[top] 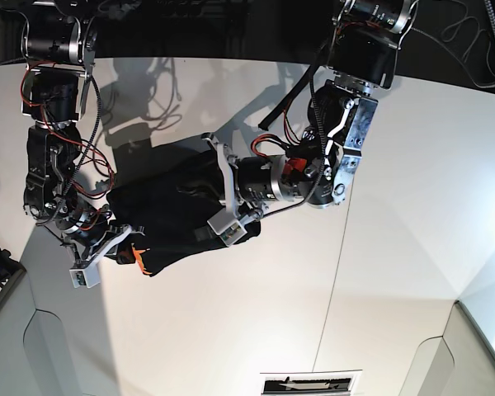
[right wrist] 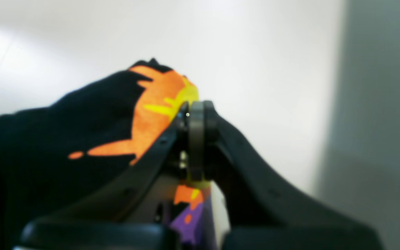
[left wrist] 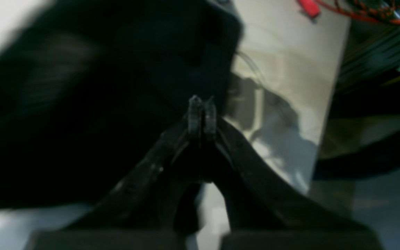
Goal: Layout the t-shirt on the table in an organized manner, then fold the t-shirt properly
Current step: 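Grasp the folded shirt bundle with both grippers, then fold the bundle over once more with both grippers and set it down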
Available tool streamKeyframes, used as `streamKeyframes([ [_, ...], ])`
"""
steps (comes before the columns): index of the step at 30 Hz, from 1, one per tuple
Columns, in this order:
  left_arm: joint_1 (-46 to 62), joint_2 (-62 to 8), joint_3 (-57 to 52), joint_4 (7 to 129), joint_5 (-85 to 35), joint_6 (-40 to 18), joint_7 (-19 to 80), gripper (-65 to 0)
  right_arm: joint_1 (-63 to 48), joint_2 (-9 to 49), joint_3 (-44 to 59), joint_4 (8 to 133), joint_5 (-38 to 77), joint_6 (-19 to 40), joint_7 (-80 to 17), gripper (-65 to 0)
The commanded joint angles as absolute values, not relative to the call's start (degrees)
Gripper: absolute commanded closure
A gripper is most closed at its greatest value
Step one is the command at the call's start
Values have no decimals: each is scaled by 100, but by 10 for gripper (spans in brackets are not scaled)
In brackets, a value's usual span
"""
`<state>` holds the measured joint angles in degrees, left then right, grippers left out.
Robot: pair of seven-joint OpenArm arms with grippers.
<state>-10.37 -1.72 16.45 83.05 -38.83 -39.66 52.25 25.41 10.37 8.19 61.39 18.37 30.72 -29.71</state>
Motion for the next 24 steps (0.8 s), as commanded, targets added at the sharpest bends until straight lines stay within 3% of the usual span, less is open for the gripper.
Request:
streamKeyframes([
  [1,-1170,-158,1623,8276,-3999,-4000,5081,0,2692,1074,694,6224,1929,3155,-2952,0],
  [7,-1173,-528,1610,8038,-3793,-4000,5072,0,2316,1081,364,6545,2145,3151,-3503,0],
  [17,-1260,-1629,1612,8038,-3597,-4000,4633,0,613,1024,362,8556,3092,3151,-3756,0],
  [24,-1533,-1811,1612,8023,-3339,-4000,4482,0,-242,447,362,9382,3258,3179,-3776,0],
])
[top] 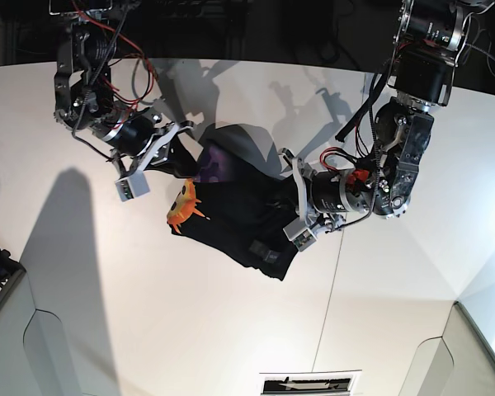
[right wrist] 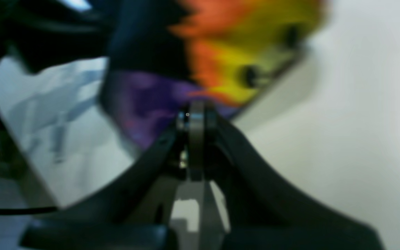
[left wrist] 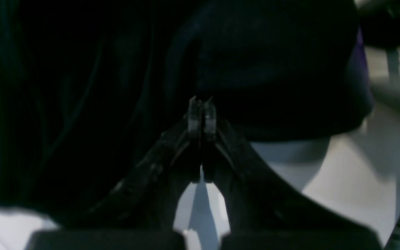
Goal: Layout the t-shirt on the table in an organized manner, then fold the t-shirt properly
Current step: 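Fold the bundle over once more with both grippers and set it down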
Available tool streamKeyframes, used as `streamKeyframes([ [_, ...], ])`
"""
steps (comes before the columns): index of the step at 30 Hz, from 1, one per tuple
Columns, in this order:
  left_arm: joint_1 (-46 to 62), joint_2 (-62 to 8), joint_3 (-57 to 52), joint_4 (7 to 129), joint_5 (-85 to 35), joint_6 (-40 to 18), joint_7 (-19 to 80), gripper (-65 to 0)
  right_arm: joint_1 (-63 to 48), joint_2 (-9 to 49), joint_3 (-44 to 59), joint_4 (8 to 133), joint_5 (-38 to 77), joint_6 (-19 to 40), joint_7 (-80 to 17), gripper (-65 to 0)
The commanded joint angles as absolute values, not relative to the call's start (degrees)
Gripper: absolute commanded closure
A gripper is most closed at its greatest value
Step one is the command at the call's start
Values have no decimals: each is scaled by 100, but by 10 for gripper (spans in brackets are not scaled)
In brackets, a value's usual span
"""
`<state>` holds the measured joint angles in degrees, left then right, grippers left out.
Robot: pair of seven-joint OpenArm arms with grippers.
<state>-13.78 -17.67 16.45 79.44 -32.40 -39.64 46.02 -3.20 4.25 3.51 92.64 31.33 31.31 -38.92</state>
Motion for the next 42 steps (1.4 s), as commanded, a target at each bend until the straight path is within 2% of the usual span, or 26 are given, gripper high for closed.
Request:
streamKeyframes([
  [1,-1588,-1826,1612,8023,-3345,-4000,4484,0,-276,368,362,9441,3253,3179,-3789,0],
  [4,-1778,-1831,1610,8036,-3540,-4000,4748,0,-224,296,366,9559,3192,3173,-3752,0],
  [10,-1787,-2244,1603,8545,-4871,-4000,5369,0,204,298,819,9762,2932,3166,-3708,0],
  [16,-1529,-2303,1605,8783,-4786,-4000,5380,0,1004,309,1275,9487,2290,3127,-3573,0],
  [26,-1177,-2272,1605,8357,-3649,-4000,4619,0,2064,314,674,7321,2268,3135,-3323,0],
  [34,-1356,-2270,1605,7623,-3100,-4000,4193,0,1431,279,163,7612,2749,3179,-3697,0],
  [42,-1796,-2239,1605,7303,-3103,-4000,4178,0,228,43,163,8807,2910,3179,-3688,0],
])
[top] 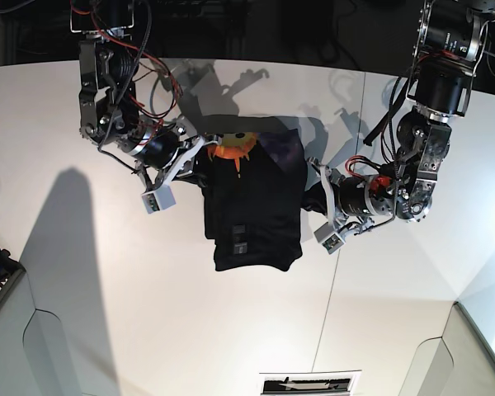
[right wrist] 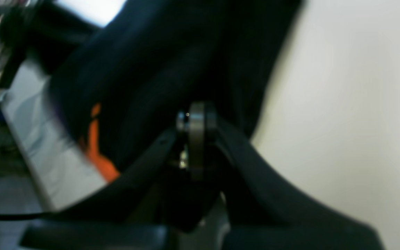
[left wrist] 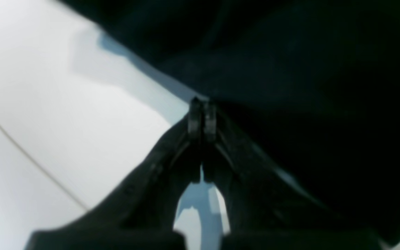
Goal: Layout the t-shirt on the table in an organized manner, then fold the t-shirt properly
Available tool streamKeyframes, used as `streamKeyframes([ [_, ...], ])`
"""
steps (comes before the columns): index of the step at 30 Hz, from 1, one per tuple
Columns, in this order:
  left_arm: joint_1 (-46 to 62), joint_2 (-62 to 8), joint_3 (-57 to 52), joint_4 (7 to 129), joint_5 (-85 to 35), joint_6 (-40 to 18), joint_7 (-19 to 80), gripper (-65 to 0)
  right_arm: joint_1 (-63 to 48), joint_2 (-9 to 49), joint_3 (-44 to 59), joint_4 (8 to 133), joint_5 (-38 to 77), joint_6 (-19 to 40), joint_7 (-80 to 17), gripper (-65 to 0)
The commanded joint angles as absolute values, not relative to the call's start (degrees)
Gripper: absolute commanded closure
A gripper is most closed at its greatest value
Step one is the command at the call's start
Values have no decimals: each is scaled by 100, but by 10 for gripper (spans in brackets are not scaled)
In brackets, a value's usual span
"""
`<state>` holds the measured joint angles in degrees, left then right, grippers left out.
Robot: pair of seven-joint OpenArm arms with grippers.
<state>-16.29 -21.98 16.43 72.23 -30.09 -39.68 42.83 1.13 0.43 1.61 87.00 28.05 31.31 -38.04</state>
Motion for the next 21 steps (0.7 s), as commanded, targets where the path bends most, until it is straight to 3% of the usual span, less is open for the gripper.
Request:
streamKeyframes([
  [1,-1831,-2235,1605,7303,-3100,-4000,4178,0,178,30,165,8943,2875,3177,-3688,0],
  [6,-1986,-2296,1603,7328,-3205,-4000,4434,0,176,32,276,9463,2600,3173,-3695,0],
  [13,-1881,-2847,1146,7907,-4471,-4000,5286,0,104,69,784,9937,2596,3170,-4123,0],
  [21,-451,-3439,-91,9212,-5041,-4000,5660,0,-913,856,1387,10641,3251,3168,-4357,0],
])
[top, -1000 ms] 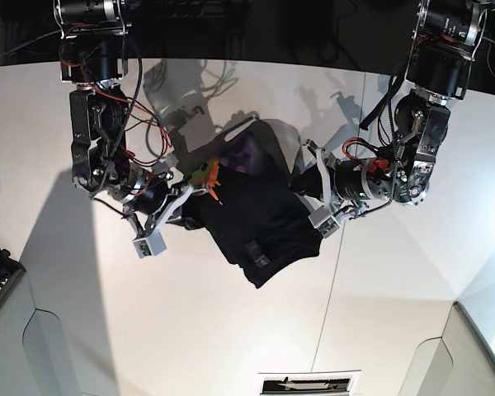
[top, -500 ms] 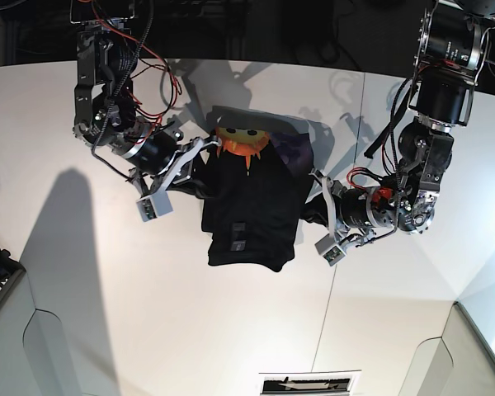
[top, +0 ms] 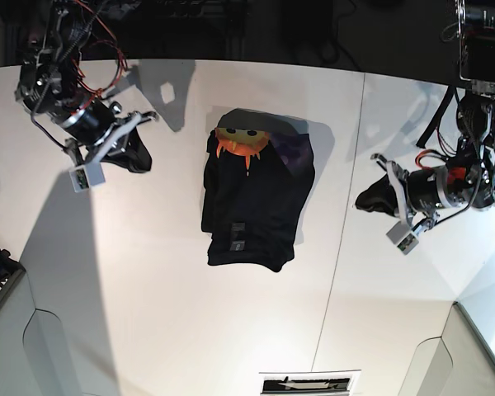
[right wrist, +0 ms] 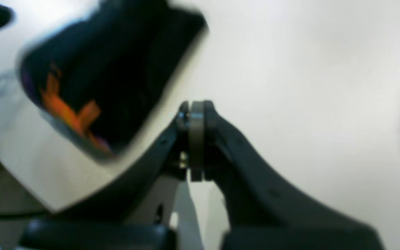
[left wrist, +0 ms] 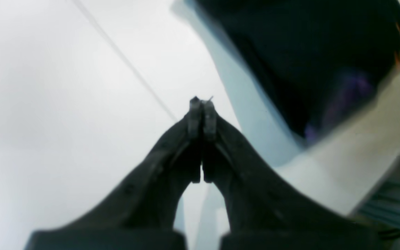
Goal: Layout the t-shirt on the table in an organized manner, then fold the t-shirt properly
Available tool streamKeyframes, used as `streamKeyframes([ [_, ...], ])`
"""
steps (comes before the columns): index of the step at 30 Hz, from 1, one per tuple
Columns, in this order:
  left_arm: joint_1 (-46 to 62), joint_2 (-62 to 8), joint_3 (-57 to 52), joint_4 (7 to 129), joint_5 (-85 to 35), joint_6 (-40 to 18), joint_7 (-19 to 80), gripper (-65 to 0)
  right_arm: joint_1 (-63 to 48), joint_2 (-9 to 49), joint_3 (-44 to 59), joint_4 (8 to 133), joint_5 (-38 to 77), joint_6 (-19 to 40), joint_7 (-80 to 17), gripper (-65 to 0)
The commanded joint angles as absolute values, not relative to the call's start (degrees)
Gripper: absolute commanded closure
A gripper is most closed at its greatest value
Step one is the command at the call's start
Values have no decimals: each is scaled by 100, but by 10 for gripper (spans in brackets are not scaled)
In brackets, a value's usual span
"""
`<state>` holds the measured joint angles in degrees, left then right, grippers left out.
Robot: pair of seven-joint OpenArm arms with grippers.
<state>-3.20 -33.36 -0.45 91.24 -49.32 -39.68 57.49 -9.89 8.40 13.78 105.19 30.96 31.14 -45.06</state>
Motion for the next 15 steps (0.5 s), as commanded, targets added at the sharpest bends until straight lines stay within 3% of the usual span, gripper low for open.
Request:
streamKeyframes([
  [1,-185,-3470,-246,9356,-5081,-4000,5699,0,-1100,969,1444,10737,3339,3170,-4357,0],
  [10,2657,-3485,-1376,10720,-5113,-4000,5835,0,-2805,1747,1588,11441,4150,3177,-4888,0],
  [15,4145,-3022,-1647,11242,-4613,-4000,5808,0,-3583,2158,1564,11443,4501,3284,-5118,0],
])
